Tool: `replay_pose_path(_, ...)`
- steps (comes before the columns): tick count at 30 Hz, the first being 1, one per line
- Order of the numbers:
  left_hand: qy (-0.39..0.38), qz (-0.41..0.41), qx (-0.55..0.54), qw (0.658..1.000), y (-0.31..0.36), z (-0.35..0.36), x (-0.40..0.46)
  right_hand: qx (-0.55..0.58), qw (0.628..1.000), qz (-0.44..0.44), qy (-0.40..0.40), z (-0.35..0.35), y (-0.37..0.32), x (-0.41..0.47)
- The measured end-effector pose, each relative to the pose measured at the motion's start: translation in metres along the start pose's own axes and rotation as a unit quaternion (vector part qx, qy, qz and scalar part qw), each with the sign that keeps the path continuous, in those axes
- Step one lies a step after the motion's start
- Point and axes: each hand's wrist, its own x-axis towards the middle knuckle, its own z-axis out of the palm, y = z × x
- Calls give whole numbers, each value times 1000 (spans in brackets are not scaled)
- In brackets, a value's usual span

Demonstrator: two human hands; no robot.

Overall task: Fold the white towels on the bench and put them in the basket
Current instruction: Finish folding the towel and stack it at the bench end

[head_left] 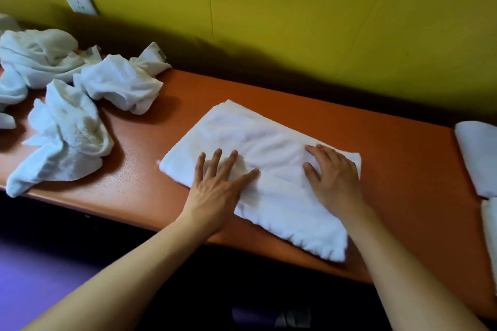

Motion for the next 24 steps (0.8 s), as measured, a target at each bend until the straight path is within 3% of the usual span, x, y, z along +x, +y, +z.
replay_pose_path(14, -32, 64, 19, 997, 52, -24, 46, -27, 980, 183, 70, -7, -23, -155)
replay_pose_path(17, -32, 46, 34, 998, 60, -15, 20, -25, 979, 190, 65, -8, -26, -153)
replay_pose_path(22, 48, 75, -10, 996, 76, 8, -62, -20, 980, 188, 68, -9, -28, -151)
replay_pose_path(24, 22, 90, -23, 995, 80, 10, -83, -14, 980, 184, 72, -8, -27, -152)
